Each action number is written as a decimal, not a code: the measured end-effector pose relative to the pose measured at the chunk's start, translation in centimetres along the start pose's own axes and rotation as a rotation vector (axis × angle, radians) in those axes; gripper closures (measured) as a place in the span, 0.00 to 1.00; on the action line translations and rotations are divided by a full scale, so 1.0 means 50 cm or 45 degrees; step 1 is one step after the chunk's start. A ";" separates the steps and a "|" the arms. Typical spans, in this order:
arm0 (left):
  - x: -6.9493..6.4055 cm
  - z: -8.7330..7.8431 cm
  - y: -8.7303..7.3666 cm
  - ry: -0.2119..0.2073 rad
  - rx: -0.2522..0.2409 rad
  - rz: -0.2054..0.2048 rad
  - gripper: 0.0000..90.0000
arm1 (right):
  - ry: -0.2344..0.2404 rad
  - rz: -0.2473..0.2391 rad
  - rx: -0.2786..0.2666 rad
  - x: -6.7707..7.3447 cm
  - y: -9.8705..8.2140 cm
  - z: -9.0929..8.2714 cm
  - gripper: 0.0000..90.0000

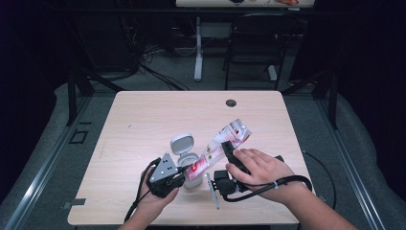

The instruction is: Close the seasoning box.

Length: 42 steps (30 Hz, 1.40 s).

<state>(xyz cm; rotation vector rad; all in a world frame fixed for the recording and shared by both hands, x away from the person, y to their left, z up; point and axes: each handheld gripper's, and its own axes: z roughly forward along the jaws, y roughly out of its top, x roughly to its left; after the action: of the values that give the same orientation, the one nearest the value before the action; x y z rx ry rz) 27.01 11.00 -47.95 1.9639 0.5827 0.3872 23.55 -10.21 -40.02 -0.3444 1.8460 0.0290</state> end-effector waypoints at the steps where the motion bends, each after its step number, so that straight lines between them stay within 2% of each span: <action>1: 0.000 0.000 0.000 0.001 0.003 -0.004 0.99 | 0.000 -0.004 0.004 0.000 0.001 0.000 0.95; 25: 0.002 -0.010 -0.008 0.019 0.010 -0.009 0.99 | -0.011 -0.006 -0.027 -0.005 0.012 0.006 0.95; 42: 0.000 -0.007 -0.007 0.010 0.004 -0.008 0.99 | -0.021 -0.004 -0.031 -0.008 0.011 0.005 0.94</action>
<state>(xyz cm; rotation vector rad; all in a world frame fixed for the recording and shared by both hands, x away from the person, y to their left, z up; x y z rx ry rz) 26.75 11.37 -48.12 1.9643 0.5948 0.3904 23.75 -9.52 -39.80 -0.3632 1.8297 0.0515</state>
